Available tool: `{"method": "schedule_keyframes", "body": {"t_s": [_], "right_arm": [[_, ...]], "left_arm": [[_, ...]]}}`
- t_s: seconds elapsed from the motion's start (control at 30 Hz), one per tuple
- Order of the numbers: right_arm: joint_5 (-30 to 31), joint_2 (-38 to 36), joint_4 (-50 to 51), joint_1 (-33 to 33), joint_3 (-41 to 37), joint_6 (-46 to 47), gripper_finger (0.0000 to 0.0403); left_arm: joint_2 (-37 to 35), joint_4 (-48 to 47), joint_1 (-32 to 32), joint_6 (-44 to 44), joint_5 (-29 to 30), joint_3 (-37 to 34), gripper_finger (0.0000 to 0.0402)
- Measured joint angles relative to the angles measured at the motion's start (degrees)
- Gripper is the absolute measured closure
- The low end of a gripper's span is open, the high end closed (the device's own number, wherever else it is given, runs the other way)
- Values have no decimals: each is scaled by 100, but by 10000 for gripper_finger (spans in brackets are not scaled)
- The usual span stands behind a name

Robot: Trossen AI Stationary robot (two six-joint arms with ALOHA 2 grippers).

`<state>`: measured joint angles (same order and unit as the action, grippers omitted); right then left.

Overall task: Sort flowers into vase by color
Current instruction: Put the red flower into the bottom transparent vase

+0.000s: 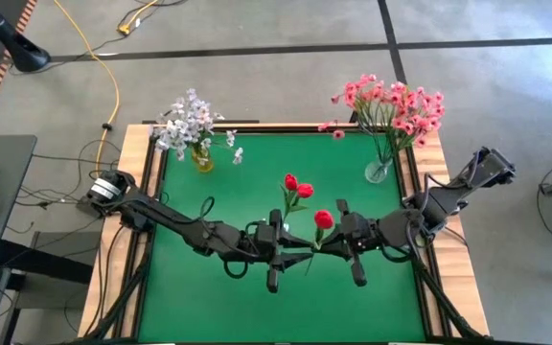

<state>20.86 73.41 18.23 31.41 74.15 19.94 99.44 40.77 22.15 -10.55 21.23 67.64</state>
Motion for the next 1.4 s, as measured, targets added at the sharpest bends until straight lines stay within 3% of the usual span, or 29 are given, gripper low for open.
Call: {"method": "schedule_keyframes", "body": {"t_s": [0.63, 0.87, 0.97, 1.2, 1.4], "right_arm": [[26, 94, 256, -351, 0, -34, 377], [-7, 90, 349, -370, 0, -42, 373], [-11, 89, 346, -370, 0, -39, 364], [-7, 85, 366, -370, 0, -48, 335], [-144, 85, 375, -364, 0, -92, 264]], "left_arm": [[4, -688, -103, -715, -116, 0, 325], [4, -725, -103, -559, -103, 0, 364], [4, -729, -105, -411, -98, 0, 394], [4, -717, -136, -366, -100, 0, 400], [4, -699, -144, -347, -63, 0, 401]]}}
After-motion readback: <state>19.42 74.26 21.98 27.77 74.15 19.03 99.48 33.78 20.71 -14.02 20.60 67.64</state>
